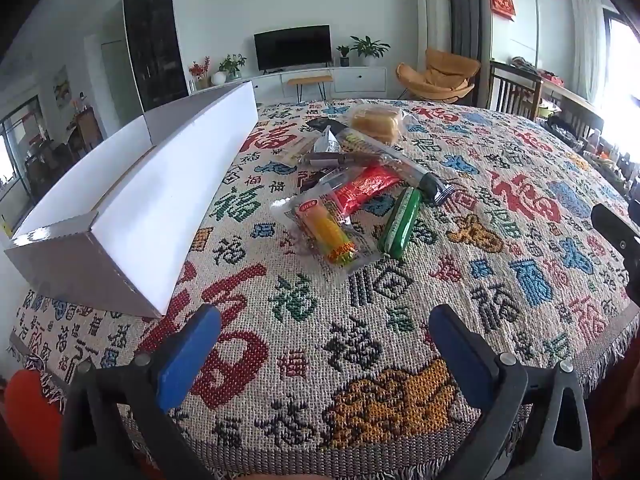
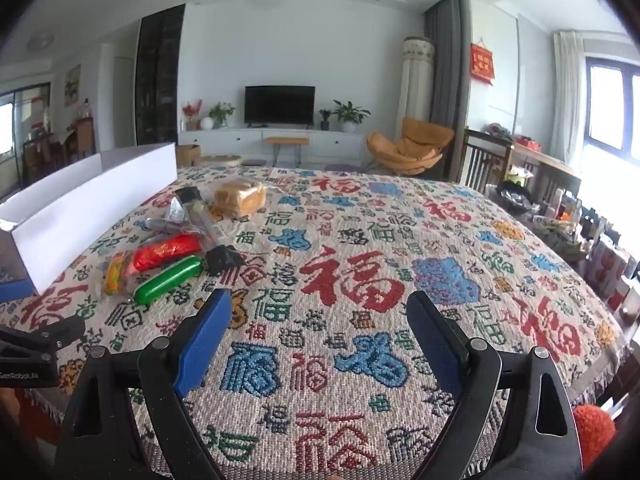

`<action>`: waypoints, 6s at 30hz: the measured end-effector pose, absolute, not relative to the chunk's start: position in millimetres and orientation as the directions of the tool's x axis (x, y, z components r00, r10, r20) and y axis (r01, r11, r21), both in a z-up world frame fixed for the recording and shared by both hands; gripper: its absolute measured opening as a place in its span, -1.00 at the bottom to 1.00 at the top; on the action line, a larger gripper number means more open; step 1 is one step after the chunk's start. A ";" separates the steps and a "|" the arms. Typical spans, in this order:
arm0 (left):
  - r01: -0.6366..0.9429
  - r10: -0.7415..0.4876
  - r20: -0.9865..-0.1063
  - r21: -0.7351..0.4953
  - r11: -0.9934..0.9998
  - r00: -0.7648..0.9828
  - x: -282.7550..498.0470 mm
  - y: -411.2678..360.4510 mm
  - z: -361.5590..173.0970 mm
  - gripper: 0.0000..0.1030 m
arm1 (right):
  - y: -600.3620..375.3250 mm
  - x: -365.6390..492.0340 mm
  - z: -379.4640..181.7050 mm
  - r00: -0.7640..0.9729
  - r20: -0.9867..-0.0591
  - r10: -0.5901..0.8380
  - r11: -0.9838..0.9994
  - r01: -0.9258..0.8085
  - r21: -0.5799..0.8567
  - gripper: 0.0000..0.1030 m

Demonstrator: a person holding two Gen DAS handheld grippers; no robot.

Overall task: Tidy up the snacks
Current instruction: 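Move both grippers toward the snack pile on the blanket, then grasp the yellow corn sausage pack with left gripper while right grasps green pack, then carry both packs over the white box and open both grippers to drop them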

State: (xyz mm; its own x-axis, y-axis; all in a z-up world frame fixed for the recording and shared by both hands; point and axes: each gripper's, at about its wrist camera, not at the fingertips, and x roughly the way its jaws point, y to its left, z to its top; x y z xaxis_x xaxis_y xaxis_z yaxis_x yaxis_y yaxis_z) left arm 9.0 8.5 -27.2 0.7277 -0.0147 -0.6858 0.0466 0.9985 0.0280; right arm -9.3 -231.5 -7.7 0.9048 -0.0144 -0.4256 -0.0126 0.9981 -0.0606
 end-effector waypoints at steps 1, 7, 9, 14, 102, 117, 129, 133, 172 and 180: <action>0.048 -0.012 -0.688 0.033 0.998 0.726 9.3 6.3 -27.0 0.99 | -230.9 -9.6 -7.3 0.905 -0.425 -0.013 0.998 -0.014 -0.061 0.77; 0.056 -0.014 -0.697 0.037 0.998 0.717 10.8 5.3 -27.6 0.99 | -231.8 -8.6 -10.9 0.903 -0.430 0.004 0.998 -0.031 -0.056 0.77; 0.055 -0.010 -0.702 0.042 0.998 0.712 13.2 3.3 -27.7 0.99 | -230.8 -6.9 -12.9 0.898 -0.439 0.010 0.998 -0.037 -0.053 0.77; 0.049 -0.007 -0.709 0.039 0.998 0.705 15.1 3.5 -28.6 0.99 | -228.1 -6.4 -14.6 0.897 -0.442 0.024 0.997 -0.052 -0.049 0.77; 0.117 -0.258 -0.745 -0.238 0.964 0.615 81.4 75.3 -49.1 -0.48 | -119.9 193.3 -54.8 0.276 -0.883 0.381 0.922 -0.034 0.387 0.72; 0.155 -0.273 -0.701 -0.229 0.961 0.658 70.8 69.9 -35.4 -0.59 | -102.2 189.2 -45.1 0.254 -0.918 0.306 0.952 -0.069 0.298 -0.55; 0.172 -0.319 -0.669 -0.279 0.945 0.671 65.4 65.9 -26.5 -0.62 | -140.2 156.3 -5.7 0.304 -0.855 0.420 0.907 -0.117 0.404 -0.55; 0.177 -0.336 -0.653 -0.298 0.938 0.679 62.7 66.9 -22.2 -0.62 | -156.4 146.5 -2.8 0.313 -0.849 0.426 0.904 -0.111 0.413 -0.55; -0.167 -0.040 -0.650 -0.253 0.953 0.759 105.9 289.5 94.2 -0.61 | 92.8 186.2 127.5 0.328 -0.678 0.658 0.712 -0.563 0.419 -0.54; -0.273 0.076 -0.673 -0.192 0.943 0.736 108.0 288.6 79.3 0.72 | 81.1 199.7 125.7 0.346 -0.626 0.699 0.693 -0.543 0.474 0.11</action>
State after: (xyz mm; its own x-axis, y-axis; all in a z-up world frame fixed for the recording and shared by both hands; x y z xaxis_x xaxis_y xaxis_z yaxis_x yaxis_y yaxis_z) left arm 108.0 288.6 79.3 0.7358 0.0764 -0.6729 -0.2735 0.9425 -0.1920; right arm 199.7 81.1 125.7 0.3457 0.6987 -0.6264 -0.5428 0.6934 0.4739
